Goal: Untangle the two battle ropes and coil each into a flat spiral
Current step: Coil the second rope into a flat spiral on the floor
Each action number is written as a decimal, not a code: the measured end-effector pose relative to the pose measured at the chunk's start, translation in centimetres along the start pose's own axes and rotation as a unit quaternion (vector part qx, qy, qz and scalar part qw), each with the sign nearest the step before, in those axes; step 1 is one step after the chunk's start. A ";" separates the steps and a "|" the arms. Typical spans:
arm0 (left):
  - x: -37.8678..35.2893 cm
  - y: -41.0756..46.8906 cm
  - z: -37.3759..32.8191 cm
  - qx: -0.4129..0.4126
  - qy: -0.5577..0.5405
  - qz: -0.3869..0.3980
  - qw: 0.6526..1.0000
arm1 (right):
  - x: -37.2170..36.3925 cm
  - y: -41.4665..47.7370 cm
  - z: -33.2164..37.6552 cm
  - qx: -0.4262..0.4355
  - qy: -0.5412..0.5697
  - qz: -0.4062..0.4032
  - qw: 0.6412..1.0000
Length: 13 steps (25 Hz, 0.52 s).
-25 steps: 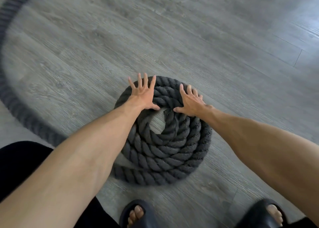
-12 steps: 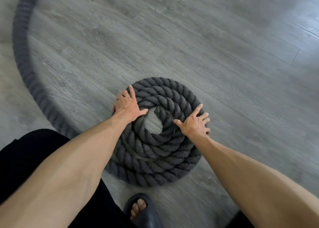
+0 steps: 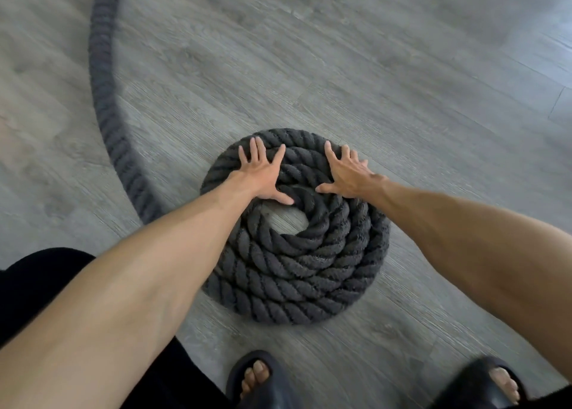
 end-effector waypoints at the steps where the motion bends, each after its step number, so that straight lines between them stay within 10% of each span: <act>1: 0.0 0.4 0.0 0.005 0.007 -0.014 1.000 | 0.1 0.2 0.1 0.008 -0.004 -0.001 1.000; 6: 2.0 2.2 0.1 -0.035 0.006 -0.077 0.996 | 0.0 -0.5 0.8 -0.025 0.004 -0.023 0.999; 13: 3.4 2.4 -0.6 0.002 0.071 -0.075 0.995 | -6.2 -10.9 -0.8 -0.332 0.195 -0.040 0.922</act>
Point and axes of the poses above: each hand's wrist, its own y-axis towards the middle knuckle, its own x-axis out of the back of the hand, z = x × y, the point moved 8 cm from there along y, towards the middle knuckle, and after that the axes turned 4 degrees about -z, right-handed, at the moved point
